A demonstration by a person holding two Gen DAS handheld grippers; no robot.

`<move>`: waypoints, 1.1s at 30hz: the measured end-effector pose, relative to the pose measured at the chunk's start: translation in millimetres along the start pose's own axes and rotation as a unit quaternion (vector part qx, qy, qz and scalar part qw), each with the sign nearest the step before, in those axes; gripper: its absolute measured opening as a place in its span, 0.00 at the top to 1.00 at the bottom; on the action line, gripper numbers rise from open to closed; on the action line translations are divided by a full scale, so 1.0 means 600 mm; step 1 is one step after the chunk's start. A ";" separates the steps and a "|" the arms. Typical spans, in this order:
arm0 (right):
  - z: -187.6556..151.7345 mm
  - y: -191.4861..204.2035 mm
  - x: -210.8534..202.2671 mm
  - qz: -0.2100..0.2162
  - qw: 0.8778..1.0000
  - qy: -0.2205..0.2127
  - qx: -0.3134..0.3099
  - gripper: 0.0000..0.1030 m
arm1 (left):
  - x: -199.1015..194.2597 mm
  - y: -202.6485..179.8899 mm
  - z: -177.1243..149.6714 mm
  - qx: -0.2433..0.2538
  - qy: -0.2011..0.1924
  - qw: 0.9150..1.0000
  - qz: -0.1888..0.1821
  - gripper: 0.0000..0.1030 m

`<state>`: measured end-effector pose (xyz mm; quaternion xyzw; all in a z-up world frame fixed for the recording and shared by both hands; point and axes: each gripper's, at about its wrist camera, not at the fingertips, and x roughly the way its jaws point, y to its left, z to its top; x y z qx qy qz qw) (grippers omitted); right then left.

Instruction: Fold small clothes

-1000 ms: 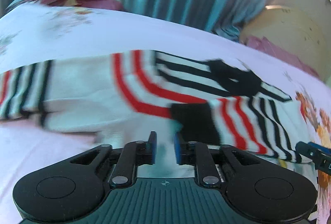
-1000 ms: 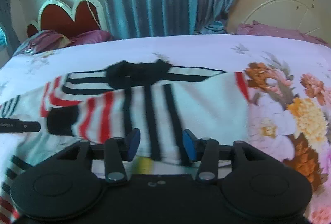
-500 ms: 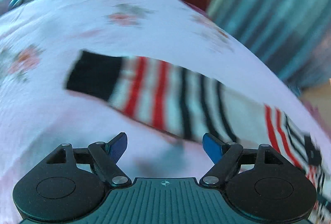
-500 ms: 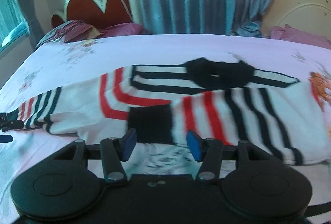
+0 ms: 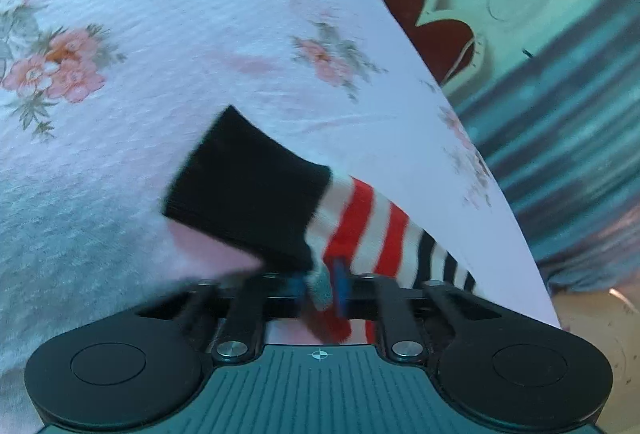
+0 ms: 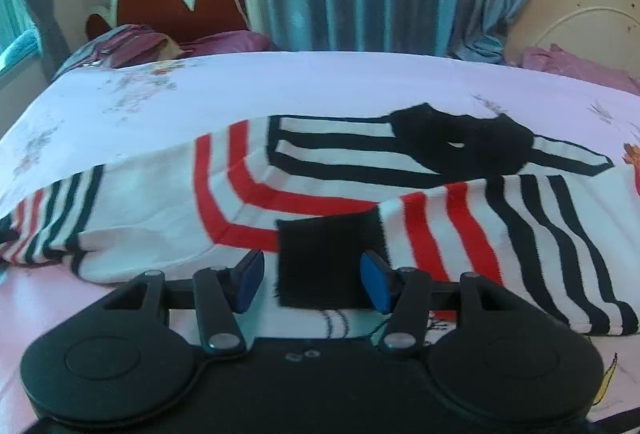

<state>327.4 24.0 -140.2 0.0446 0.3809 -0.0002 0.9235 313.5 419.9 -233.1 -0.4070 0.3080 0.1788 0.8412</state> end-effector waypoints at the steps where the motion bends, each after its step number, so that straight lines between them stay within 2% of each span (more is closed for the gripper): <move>1: 0.000 -0.003 0.003 -0.005 1.000 0.001 0.003 0.49 | 0.000 -0.002 0.002 0.002 -0.001 1.000 -0.001 0.93; 4: 0.001 -0.014 0.003 -0.012 1.000 0.001 0.016 0.49 | -0.014 -0.026 0.000 0.038 -0.018 0.999 -0.014 0.95; 7: 0.004 -0.027 0.001 -0.026 0.999 -0.007 0.024 0.49 | -0.037 -0.078 -0.002 0.087 -0.040 0.994 -0.048 0.95; 9: 0.004 -0.040 0.006 -0.029 0.999 -0.008 0.032 0.49 | -0.053 -0.128 -0.008 0.124 -0.051 0.988 -0.079 0.95; 11: -0.001 -0.047 0.030 -0.029 0.999 0.023 0.026 0.48 | -0.066 -0.189 -0.023 0.165 -0.053 0.978 -0.113 0.95; 14: 0.001 -0.062 0.027 -0.006 0.999 0.023 0.033 0.50 | -0.081 -0.284 -0.064 0.217 -0.038 0.960 -0.170 0.95; 16: 0.007 -0.079 0.003 0.010 0.999 0.005 0.051 0.48 | -0.083 -0.351 -0.108 0.252 -0.018 0.945 -0.210 0.95; 19: 0.011 -0.114 -0.037 0.006 0.998 -0.021 0.058 0.45 | -0.079 -0.435 -0.186 0.291 0.025 0.922 -0.255 0.95; 22: 0.007 -0.163 -0.068 -0.011 0.997 -0.032 0.071 0.42 | -0.070 -0.497 -0.283 0.342 0.069 0.894 -0.281 0.95; 24: -0.003 -0.200 -0.084 -0.024 0.996 -0.033 0.080 0.42 | -0.058 -0.526 -0.346 0.380 0.100 0.875 -0.283 0.95; 27: -0.023 -0.244 -0.098 -0.036 0.994 -0.029 0.099 0.41 | -0.026 -0.544 -0.426 0.438 0.144 0.850 -0.255 0.95; 29: -0.034 -0.267 -0.104 -0.035 0.993 -0.025 0.114 0.41 | -0.014 -0.538 -0.454 0.461 0.164 0.842 -0.229 0.94; 31: -0.043 -0.277 -0.106 -0.031 0.992 -0.025 0.121 0.40 | -0.018 -0.525 -0.466 0.469 0.172 0.838 -0.220 0.94; 32: -0.045 -0.279 -0.107 -0.028 0.992 -0.025 0.122 0.37 | -0.026 -0.521 -0.466 0.474 0.170 0.837 -0.217 0.91; 33: -0.048 -0.279 -0.108 -0.023 0.992 -0.027 0.122 0.34 | -0.037 -0.510 -0.467 0.476 0.168 0.836 -0.214 0.76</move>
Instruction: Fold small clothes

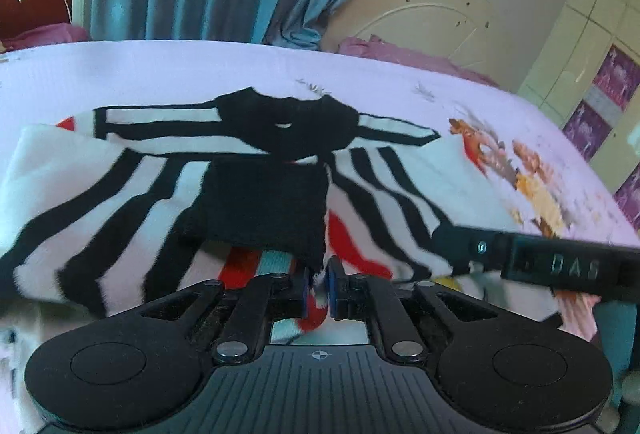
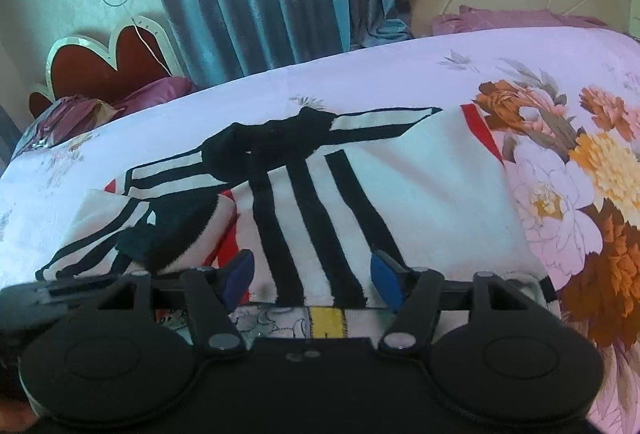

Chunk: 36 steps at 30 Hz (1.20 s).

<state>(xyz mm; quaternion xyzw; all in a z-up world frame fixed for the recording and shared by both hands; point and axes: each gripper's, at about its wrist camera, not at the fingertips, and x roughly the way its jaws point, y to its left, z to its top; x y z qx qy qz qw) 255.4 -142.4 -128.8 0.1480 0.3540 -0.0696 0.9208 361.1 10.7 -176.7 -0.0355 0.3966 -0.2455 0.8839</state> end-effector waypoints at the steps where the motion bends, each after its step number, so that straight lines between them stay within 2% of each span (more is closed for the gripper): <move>1: 0.000 0.002 0.001 0.004 1.000 0.000 -0.001 0.34 | -0.012 0.005 -0.003 0.001 -0.001 1.000 0.005 0.63; 2: -0.001 0.006 0.002 0.008 1.000 0.000 -0.004 0.34 | -0.023 0.010 -0.006 0.000 -0.006 1.000 0.015 0.36; 3: -0.001 0.012 0.002 0.015 1.000 0.001 -0.009 0.34 | -0.036 0.010 -0.014 -0.001 -0.016 1.000 0.026 0.25; 4: -0.001 0.019 0.002 0.019 1.000 0.000 -0.015 0.34 | -0.056 0.019 -0.020 -0.003 -0.032 0.999 0.041 0.24; 7: -0.003 0.053 0.003 0.041 0.998 0.002 -0.038 0.32 | -0.078 0.058 -0.026 -0.013 -0.033 0.998 0.056 0.24; 10: -0.009 0.094 0.013 0.052 0.996 0.007 -0.071 0.32 | -0.103 0.097 -0.039 -0.013 -0.040 0.994 0.099 0.24; 14: -0.019 0.141 0.034 0.053 0.992 0.016 -0.115 0.32 | -0.122 0.138 -0.054 -0.024 -0.047 0.988 0.147 0.24; 16: -0.023 0.160 0.053 0.034 0.990 0.021 -0.133 0.36 | -0.121 0.154 -0.064 -0.014 -0.044 0.984 0.171 0.24; 17: -0.025 0.165 0.062 0.024 0.990 0.024 -0.138 0.45 | -0.117 0.161 -0.070 -0.009 -0.042 0.982 0.184 0.24; 18: -0.023 0.167 0.072 0.017 0.990 0.029 -0.136 0.62 | -0.114 0.167 -0.074 -0.007 -0.041 0.980 0.193 0.24; 21: -0.019 0.161 0.085 0.025 0.992 0.044 -0.112 0.81 | -0.096 0.182 -0.076 -0.004 -0.046 0.976 0.212 0.24; 23: -0.013 0.159 0.080 0.026 0.993 0.036 -0.107 0.93 | -0.083 0.187 -0.072 0.000 -0.056 0.974 0.221 0.25; 26: 0.005 0.142 0.055 0.030 0.996 0.002 -0.080 0.94 | -0.066 0.192 -0.066 0.007 -0.067 0.971 0.229 0.64; 29: 0.031 0.111 0.026 0.012 0.997 -0.043 -0.055 0.94 | -0.061 0.186 -0.066 0.009 -0.069 0.975 0.211 0.80; 32: 0.047 0.063 0.024 0.007 0.999 -0.041 -0.022 0.94 | -0.060 0.172 -0.071 0.023 -0.079 0.975 0.206 0.83; 36: 0.019 -0.017 0.064 0.012 0.997 0.024 0.079 0.91 | -0.057 0.192 -0.070 -0.021 -0.070 0.978 0.195 0.83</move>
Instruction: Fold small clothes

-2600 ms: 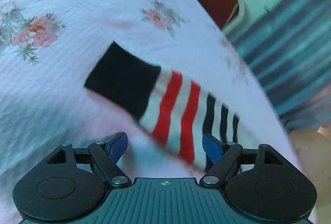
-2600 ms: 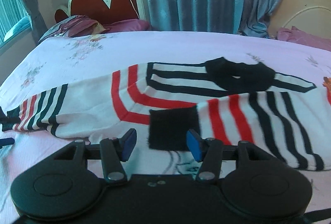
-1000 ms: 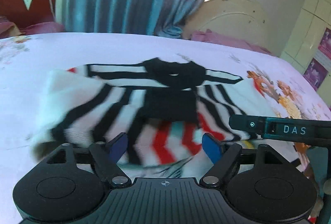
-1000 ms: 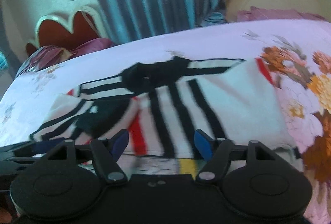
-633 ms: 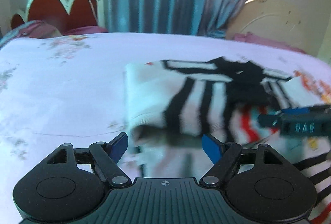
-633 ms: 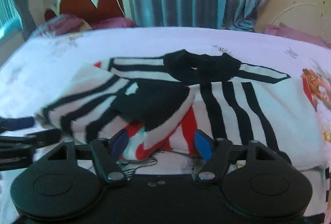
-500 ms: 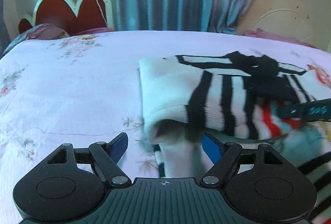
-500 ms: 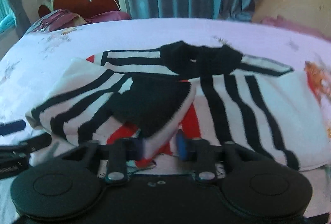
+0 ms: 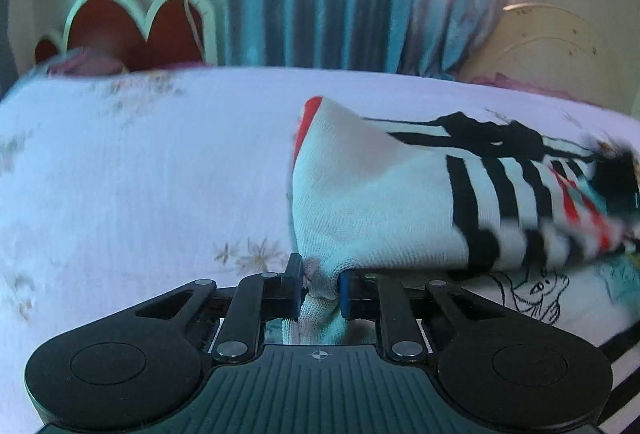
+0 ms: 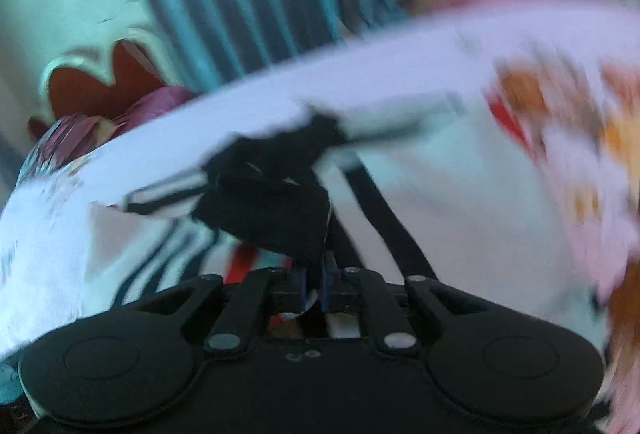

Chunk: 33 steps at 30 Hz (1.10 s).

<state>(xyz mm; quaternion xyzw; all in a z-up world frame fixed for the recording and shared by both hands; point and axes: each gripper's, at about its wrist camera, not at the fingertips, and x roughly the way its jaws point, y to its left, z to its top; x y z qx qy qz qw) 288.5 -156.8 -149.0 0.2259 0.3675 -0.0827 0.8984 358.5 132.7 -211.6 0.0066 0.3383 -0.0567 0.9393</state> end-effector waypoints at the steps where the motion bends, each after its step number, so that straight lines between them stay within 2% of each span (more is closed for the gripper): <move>1: -0.006 -0.017 0.003 -0.005 1.000 0.006 0.021 0.89 | 0.000 0.002 -0.001 0.002 0.001 1.000 -0.002 0.83; 4: -0.008 -0.038 -0.004 -0.017 0.999 -0.005 0.030 0.79 | -0.001 -0.003 0.000 0.019 0.004 1.000 -0.003 0.83; 6: -0.005 -0.040 -0.012 -0.023 0.999 -0.011 0.026 0.65 | -0.004 0.001 0.004 0.012 0.006 1.000 -0.006 0.83; 8: -0.004 -0.044 -0.017 -0.022 0.999 -0.015 0.019 0.56 | -0.010 -0.001 0.007 0.007 0.007 1.000 -0.011 0.83; 10: -0.006 -0.048 -0.016 -0.020 1.000 -0.008 0.020 0.55 | -0.016 -0.002 0.010 0.001 0.011 1.000 -0.015 0.83; 11: -0.005 -0.051 -0.011 -0.020 1.000 -0.003 0.022 0.56 | -0.020 -0.002 0.011 0.000 0.011 1.000 -0.017 0.83; 13: -0.005 -0.053 -0.002 -0.028 0.999 0.001 0.021 0.65 | -0.027 -0.001 0.012 -0.003 0.013 1.000 -0.020 0.83; 14: -0.005 -0.051 -0.002 -0.033 0.999 0.001 0.018 0.80 | -0.031 0.001 0.013 -0.008 0.016 1.000 -0.022 0.83; 15: -0.005 -0.049 -0.004 -0.025 1.000 0.002 0.015 0.91 | -0.036 0.004 0.014 -0.015 0.017 0.999 -0.026 0.83; 17: -0.003 -0.044 -0.008 -0.016 1.000 0.006 0.006 0.93 | -0.049 0.010 0.014 -0.028 0.019 0.999 -0.036 0.83; 20: -0.003 -0.030 -0.024 -0.025 0.999 -0.017 -0.032 0.93 | -0.068 0.010 0.019 -0.033 0.011 0.998 -0.046 0.83; 21: -0.002 -0.029 -0.029 -0.033 0.998 -0.026 -0.040 0.93 | -0.070 0.009 0.022 -0.037 0.009 0.998 -0.051 0.83; 23: -0.004 -0.034 -0.016 -0.060 0.997 -0.009 -0.052 0.93 | -0.065 0.006 0.036 -0.051 0.010 0.997 -0.061 0.83; 25: -0.008 -0.040 -0.009 -0.056 0.997 0.006 -0.051 0.88 | -0.058 0.001 0.049 -0.060 0.005 0.996 -0.067 0.83; 26: -0.007 -0.038 -0.015 -0.059 0.997 -0.003 -0.055 0.78 | -0.053 -0.002 0.056 -0.062 0.004 0.996 -0.070 0.83; 28: -0.001 -0.039 -0.029 -0.056 0.997 -0.021 -0.050 0.69 | -0.040 -0.011 0.070 -0.066 0.004 0.995 -0.077 0.83; 30: 0.006 -0.039 -0.036 -0.050 0.997 -0.032 -0.050 0.54 | -0.025 -0.020 0.082 -0.065 0.004 0.995 -0.081 0.83; 33: 0.017 -0.041 -0.031 -0.057 0.996 -0.037 -0.056 0.50 | 0.011 -0.028 0.098 -0.070 0.014 0.994 -0.078 0.83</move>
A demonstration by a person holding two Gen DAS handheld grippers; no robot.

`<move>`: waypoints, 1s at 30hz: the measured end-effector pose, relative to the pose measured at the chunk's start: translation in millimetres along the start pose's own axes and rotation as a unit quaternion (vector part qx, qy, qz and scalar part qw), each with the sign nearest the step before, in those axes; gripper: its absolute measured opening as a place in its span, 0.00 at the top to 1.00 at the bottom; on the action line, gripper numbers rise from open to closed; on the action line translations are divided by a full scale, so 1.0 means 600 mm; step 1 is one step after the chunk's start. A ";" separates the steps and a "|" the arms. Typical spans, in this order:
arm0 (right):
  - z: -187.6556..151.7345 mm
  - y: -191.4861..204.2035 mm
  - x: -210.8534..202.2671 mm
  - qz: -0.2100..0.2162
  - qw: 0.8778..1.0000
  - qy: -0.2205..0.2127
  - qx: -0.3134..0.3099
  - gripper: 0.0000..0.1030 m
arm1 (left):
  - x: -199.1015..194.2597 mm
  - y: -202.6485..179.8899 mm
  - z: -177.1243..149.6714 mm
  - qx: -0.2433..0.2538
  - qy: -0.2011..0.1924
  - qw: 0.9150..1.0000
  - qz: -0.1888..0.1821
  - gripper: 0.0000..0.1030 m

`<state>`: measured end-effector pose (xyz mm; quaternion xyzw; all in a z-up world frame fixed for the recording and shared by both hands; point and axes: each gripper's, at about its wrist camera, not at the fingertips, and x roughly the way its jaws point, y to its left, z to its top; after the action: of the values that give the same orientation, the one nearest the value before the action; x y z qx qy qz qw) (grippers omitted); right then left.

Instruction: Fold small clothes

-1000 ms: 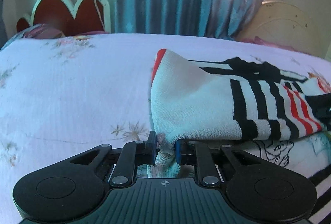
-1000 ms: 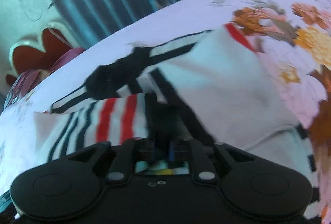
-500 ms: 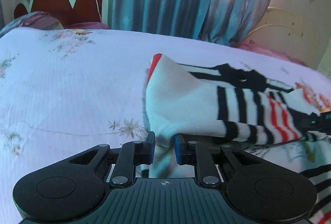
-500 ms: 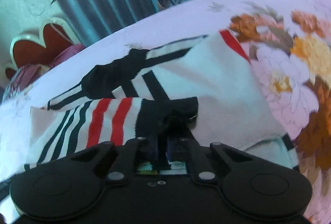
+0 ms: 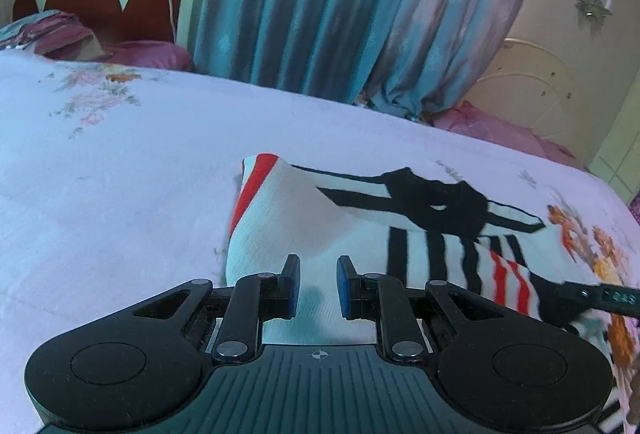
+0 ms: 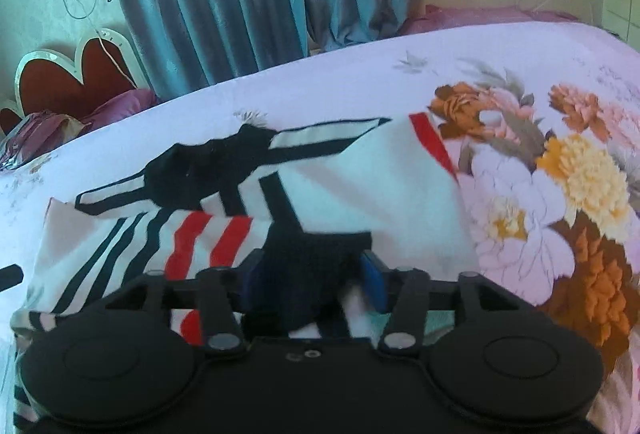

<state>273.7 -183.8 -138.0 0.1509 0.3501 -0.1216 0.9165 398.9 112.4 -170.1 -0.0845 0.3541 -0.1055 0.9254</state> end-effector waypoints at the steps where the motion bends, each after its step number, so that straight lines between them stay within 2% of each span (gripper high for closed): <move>1: 0.002 -0.004 0.006 -0.002 1.000 0.003 0.003 0.50 | 0.012 0.002 0.004 -0.007 0.004 1.000 0.001 0.83; 5: 0.004 -0.016 0.038 -0.015 0.999 0.022 0.017 0.50 | 0.068 0.006 0.015 -0.014 0.018 1.000 0.013 0.83; 7: 0.000 -0.013 0.051 -0.013 0.999 0.032 0.013 0.58 | 0.095 0.012 0.017 -0.019 0.023 0.999 0.021 0.83; 10: 0.001 0.000 0.053 -0.007 1.000 0.026 -0.003 0.80 | 0.123 0.027 0.019 -0.035 0.016 0.999 0.036 0.83; 13: 0.004 0.016 0.057 0.000 0.999 0.024 -0.025 0.86 | 0.136 0.035 0.024 -0.036 0.004 0.998 0.046 0.83; 17: 0.005 0.026 0.052 -0.019 0.998 -0.009 -0.054 0.87 | 0.148 0.047 0.036 -0.050 -0.005 0.997 0.061 0.83; 19: 0.000 0.020 0.072 -0.033 0.997 0.012 -0.062 0.86 | 0.156 0.051 0.044 -0.059 -0.006 0.996 0.066 0.83; 22: 0.005 0.024 0.068 -0.036 0.996 0.007 -0.077 0.80 | 0.157 0.051 0.048 -0.061 -0.001 0.996 0.070 0.83; 26: 0.020 0.025 0.029 -0.028 0.996 -0.041 -0.075 0.71 | 0.126 0.033 0.049 -0.033 -0.006 0.998 0.053 0.83; 30: 0.029 0.046 0.025 -0.004 0.995 -0.047 -0.088 0.71 | 0.138 0.026 0.055 -0.031 -0.002 0.998 0.053 0.83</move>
<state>304.3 -166.0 -130.6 0.0627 0.3166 -0.1013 0.9411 483.4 109.1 -202.6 -0.0941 0.3593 -0.0453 0.9274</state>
